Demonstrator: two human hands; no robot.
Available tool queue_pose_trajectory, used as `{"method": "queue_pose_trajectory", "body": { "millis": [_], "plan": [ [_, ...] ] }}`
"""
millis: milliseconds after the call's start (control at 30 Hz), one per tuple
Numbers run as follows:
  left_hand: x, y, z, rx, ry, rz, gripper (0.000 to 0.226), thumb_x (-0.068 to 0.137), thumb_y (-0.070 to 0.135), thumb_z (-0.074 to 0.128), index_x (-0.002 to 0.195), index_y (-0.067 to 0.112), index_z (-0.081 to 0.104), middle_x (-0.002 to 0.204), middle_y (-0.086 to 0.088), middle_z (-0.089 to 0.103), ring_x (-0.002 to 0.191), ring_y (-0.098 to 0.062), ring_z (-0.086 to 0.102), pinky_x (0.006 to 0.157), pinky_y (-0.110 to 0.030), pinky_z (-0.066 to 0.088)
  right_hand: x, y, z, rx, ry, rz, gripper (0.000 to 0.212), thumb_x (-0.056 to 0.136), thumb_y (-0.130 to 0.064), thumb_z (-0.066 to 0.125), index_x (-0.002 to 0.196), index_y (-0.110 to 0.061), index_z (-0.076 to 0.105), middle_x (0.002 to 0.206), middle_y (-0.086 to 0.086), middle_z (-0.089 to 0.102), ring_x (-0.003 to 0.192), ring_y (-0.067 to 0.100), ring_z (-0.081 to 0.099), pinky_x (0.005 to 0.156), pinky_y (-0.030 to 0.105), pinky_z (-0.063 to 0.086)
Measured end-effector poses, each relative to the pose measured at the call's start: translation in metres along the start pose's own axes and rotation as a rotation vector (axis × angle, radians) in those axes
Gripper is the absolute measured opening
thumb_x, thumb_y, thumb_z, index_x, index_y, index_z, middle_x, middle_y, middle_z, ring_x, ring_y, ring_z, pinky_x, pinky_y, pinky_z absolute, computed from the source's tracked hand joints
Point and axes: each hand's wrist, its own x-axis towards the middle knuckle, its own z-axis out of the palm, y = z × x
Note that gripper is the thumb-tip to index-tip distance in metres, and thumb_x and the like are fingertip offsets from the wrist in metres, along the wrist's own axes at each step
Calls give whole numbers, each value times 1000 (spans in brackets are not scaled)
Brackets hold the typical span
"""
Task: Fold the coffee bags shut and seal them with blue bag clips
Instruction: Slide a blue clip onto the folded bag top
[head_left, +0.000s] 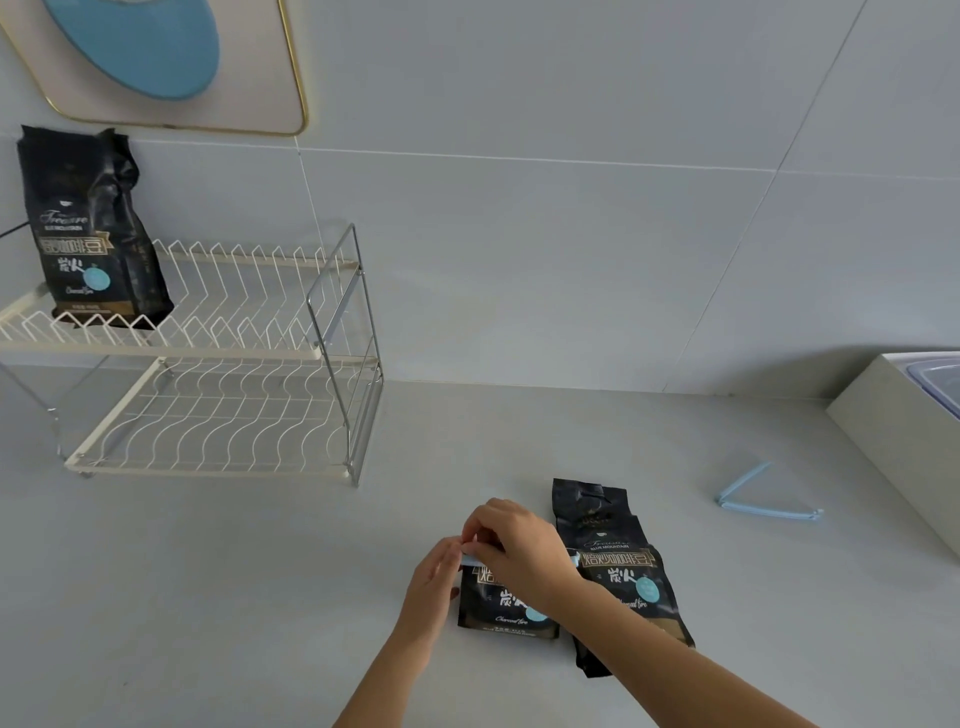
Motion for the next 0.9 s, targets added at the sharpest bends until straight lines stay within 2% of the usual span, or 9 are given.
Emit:
{"method": "queue_pose_trajectory", "body": {
  "millis": [67,167,333,533,700,800,900],
  "plan": [
    [-1,0,2,-14,5,-13,21,96,31,43,98,34,64,100,9,69,99,-2,61,79,-26,49,2,2,0,-59,-47,-1,11,82,-37,60,90,-29,58,84,-14,53,77,6,48,56,21,34],
    [-2,2,4,-35,19,-20,23,96,30,44,96,33,67,95,11,72,90,3,65,73,-22,48,1,6,3,-140,-93,43,19,81,-44,59,87,-26,59,82,-5,63,77,15,56,56,27,34],
    [-5,8,5,-23,25,53,28,96,19,44,93,29,69,88,9,75,89,-1,67,73,-18,52,-1,8,9,-101,25,14,21,85,-43,57,82,-25,66,87,-8,64,85,8,52,55,26,39],
    [-2,5,10,-8,42,159,23,96,12,45,93,20,67,89,-5,71,88,-18,66,76,-26,50,-9,9,9,19,123,65,21,81,-42,63,74,-23,67,77,-7,61,76,4,50,55,31,46],
    [5,2,10,-8,46,161,20,94,8,48,97,12,68,97,-11,71,94,-21,66,84,-32,50,-10,10,7,52,159,51,19,82,-41,64,76,-24,70,77,-7,63,77,4,51,58,30,47],
    [6,3,4,54,49,122,26,93,6,48,86,19,69,82,1,71,83,-18,65,73,-27,48,-7,6,3,59,99,25,19,85,-37,62,77,-22,71,83,-8,65,82,5,53,63,34,50],
    [3,5,-8,126,30,82,32,92,4,48,77,24,67,71,5,67,76,-18,60,65,-18,45,-6,10,-8,190,225,46,21,87,-32,58,75,-19,69,80,-9,65,79,5,57,67,29,52]
  ]
}}
